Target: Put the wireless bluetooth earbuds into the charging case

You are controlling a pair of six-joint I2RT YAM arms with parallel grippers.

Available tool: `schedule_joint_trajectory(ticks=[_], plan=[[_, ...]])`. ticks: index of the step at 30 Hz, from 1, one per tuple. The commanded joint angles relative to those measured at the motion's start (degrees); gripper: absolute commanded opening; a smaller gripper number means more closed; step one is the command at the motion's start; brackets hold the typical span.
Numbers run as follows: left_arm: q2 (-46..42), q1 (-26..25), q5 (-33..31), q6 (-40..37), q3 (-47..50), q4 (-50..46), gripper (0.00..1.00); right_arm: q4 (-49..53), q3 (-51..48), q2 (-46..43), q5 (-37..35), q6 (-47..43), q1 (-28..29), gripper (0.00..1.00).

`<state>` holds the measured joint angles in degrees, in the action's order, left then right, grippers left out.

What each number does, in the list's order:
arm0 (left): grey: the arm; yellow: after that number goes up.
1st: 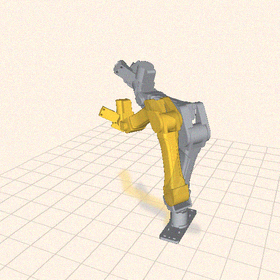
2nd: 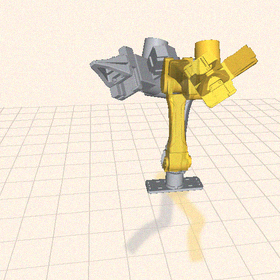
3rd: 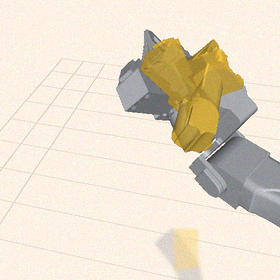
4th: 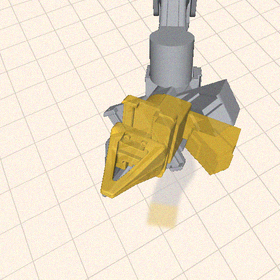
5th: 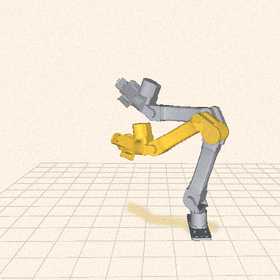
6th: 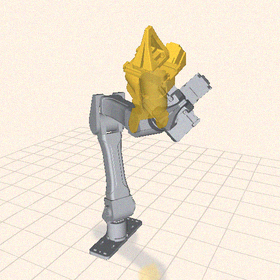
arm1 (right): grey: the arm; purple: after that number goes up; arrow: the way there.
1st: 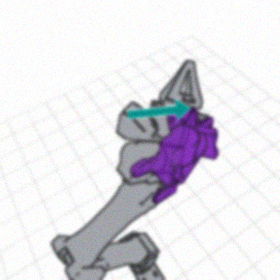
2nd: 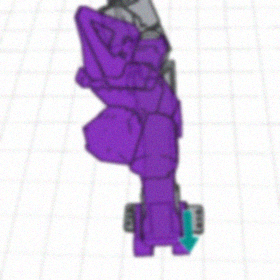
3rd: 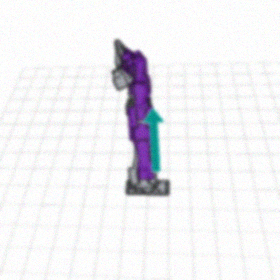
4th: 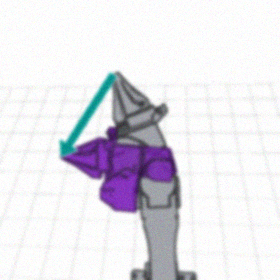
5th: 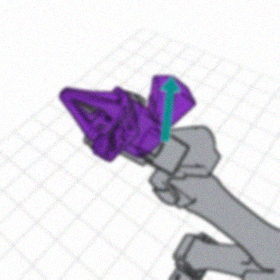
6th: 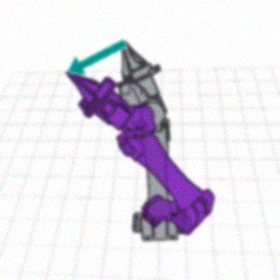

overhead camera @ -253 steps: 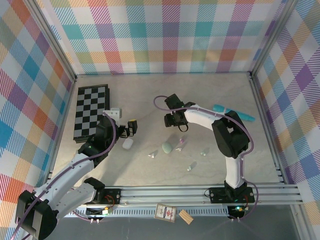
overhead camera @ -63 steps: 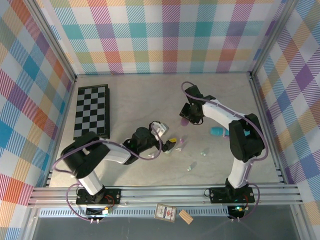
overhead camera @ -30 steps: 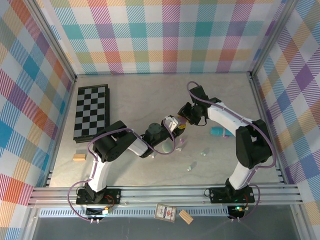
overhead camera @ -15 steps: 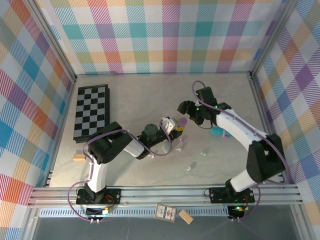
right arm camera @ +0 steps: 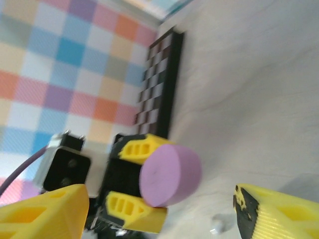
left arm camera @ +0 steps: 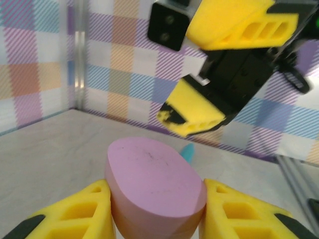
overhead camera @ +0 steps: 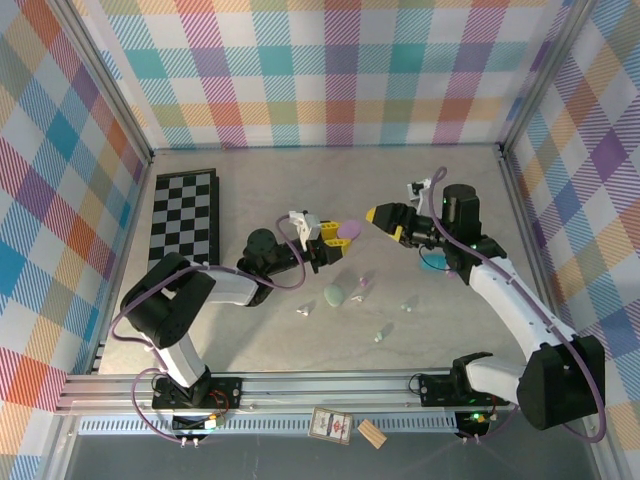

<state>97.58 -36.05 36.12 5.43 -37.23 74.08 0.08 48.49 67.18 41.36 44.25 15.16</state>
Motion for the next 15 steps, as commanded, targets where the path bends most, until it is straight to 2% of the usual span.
schedule_joint_trajectory(ticks=[1, 4, 11, 15], plan=[[-2.9, 0.2, 8.0, 4.4, -0.8, 2.8, 0.33, -8.9, -2.3, 1.4, 12.0, 7.7, 0.0, 0.73], [-3.3, 0.2, 9.3, 5.5, -1.7, 2.8, 0.33, -15.0, -4.2, 2.3, 15.1, 11.6, 0.4, 0.71], [-4.8, 0.2, 9.8, 5.9, -2.3, 2.8, 0.33, -17.0, -3.9, 4.3, 16.0, 15.4, 2.2, 0.66], [-5.1, 0.2, 9.5, 5.9, -2.4, 2.8, 0.33, -20.0, -4.0, 5.8, 16.4, 18.7, 3.1, 0.59]])
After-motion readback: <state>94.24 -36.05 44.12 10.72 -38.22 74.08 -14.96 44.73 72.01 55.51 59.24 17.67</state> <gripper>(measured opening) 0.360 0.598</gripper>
